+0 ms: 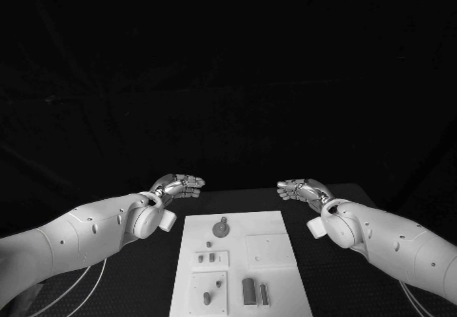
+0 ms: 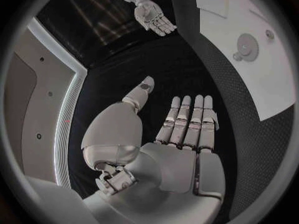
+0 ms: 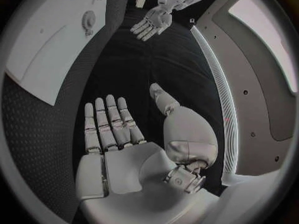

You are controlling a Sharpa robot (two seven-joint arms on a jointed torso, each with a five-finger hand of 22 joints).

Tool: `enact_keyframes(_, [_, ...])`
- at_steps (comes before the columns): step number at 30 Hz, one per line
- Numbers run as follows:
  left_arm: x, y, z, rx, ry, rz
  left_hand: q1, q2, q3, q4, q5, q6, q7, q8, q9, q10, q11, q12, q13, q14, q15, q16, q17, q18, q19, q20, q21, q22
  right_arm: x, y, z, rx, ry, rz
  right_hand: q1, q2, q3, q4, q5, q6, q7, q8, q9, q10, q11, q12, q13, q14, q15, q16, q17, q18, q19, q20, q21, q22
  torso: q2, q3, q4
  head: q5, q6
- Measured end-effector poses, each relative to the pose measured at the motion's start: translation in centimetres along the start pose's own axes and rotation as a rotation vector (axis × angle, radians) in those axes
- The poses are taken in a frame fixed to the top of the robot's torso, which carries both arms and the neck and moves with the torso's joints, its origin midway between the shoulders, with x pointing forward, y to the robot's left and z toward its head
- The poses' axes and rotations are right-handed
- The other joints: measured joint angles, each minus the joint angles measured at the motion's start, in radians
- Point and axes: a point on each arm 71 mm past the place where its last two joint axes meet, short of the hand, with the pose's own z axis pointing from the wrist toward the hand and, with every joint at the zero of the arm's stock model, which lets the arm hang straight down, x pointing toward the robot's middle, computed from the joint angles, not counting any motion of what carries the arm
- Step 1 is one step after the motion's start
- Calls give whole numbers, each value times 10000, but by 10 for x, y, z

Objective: Assemble the parts on the task board

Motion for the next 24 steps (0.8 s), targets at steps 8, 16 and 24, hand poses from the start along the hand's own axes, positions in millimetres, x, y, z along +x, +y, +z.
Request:
enact_keyframes(8, [4,0,0,20,98,-59,-4706,305,-1975,1315,-298,-3197,-618,-1045,-2302,-3920,-635,-345,-362,-3106,-871,-1208,-2366,1,-3033,-537,-321,-3472,0,0,-2,-36,47,64,-3815,264,-2374,1252,-200,-3455,-816,-397,-3139,-3698,-785,-675,-1604,-2620,-897,-1827,-2203,-270,-1836,-924,-912,-2060,-40,-4,15,-27,-65])
enact_keyframes(16, [31,-2,-10,229,273,-541,-8265,529,-3467,2363,-472,-5686,-1105,-1870,-4137,-6963,-1128,-573,-633,-5490,-1568,-2109,-4219,4,-5375,-968,-531,-6202,17,8,-12,-337,131,451,-6798,399,-4197,2206,-349,-6123,-1497,-756,-5579,-6722,-1417,-1114,-2706,-4757,-1614,-3214,-3888,-470,-3313,-1698,-1569,-8559,-263,-259,350,-449,-117])
enact_keyframes(24, [77,-13,-34,812,-97,-1405,-9483,600,-3971,2710,-537,-6518,-1276,-2135,-4751,-7985,-1291,-620,-705,-6284,-1810,-2403,-4843,5,-6164,-1118,-632,-7120,43,27,-38,-937,-396,1358,-7592,434,-4662,2480,-396,-6837,-1691,-810,-6249,-7535,-1593,-1238,-3006,-5320,-1831,-3579,-4348,-469,-3702,-1911,-1731,-10532,-404,-424,571,-637,-147])
